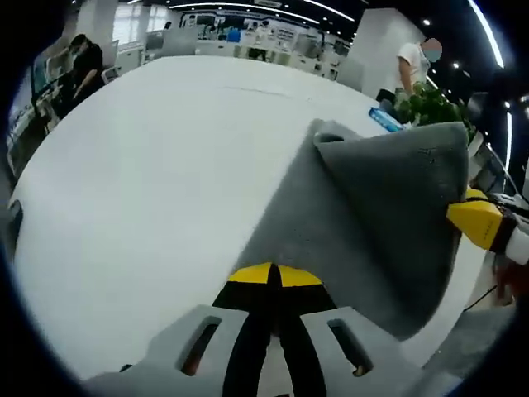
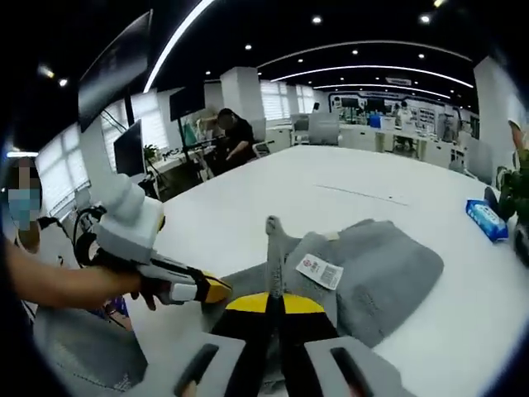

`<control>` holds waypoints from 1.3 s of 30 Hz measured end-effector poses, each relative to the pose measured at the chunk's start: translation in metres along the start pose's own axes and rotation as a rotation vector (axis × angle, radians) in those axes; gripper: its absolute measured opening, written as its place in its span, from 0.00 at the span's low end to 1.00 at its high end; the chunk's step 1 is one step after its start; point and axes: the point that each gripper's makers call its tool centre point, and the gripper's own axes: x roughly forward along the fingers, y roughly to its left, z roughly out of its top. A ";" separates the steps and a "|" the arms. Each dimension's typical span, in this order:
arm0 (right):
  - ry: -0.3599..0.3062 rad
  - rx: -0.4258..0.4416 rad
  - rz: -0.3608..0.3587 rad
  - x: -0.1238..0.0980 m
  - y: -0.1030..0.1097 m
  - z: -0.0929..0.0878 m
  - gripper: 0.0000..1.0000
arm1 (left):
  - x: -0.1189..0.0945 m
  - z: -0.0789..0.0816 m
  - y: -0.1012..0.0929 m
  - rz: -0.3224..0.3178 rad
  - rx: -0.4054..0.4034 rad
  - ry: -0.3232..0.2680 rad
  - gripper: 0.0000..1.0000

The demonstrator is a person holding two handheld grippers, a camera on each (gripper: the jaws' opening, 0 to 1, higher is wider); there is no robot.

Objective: Open the folded towel by lifting each exposed corner and separating the folded layers until the towel lies flat within the target outline without major curled edges

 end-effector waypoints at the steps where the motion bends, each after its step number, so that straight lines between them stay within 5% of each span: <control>1: -0.003 0.013 -0.005 -0.002 -0.003 0.000 0.00 | 0.000 0.000 0.000 0.005 -0.001 0.000 0.00; 23: 0.051 0.110 -0.158 -0.068 -0.062 -0.030 0.00 | -0.004 -0.007 -0.004 0.039 -0.100 0.015 0.00; 39: 0.121 0.191 -0.160 -0.097 -0.057 -0.064 0.00 | -0.013 -0.022 -0.017 0.012 -0.112 0.042 0.00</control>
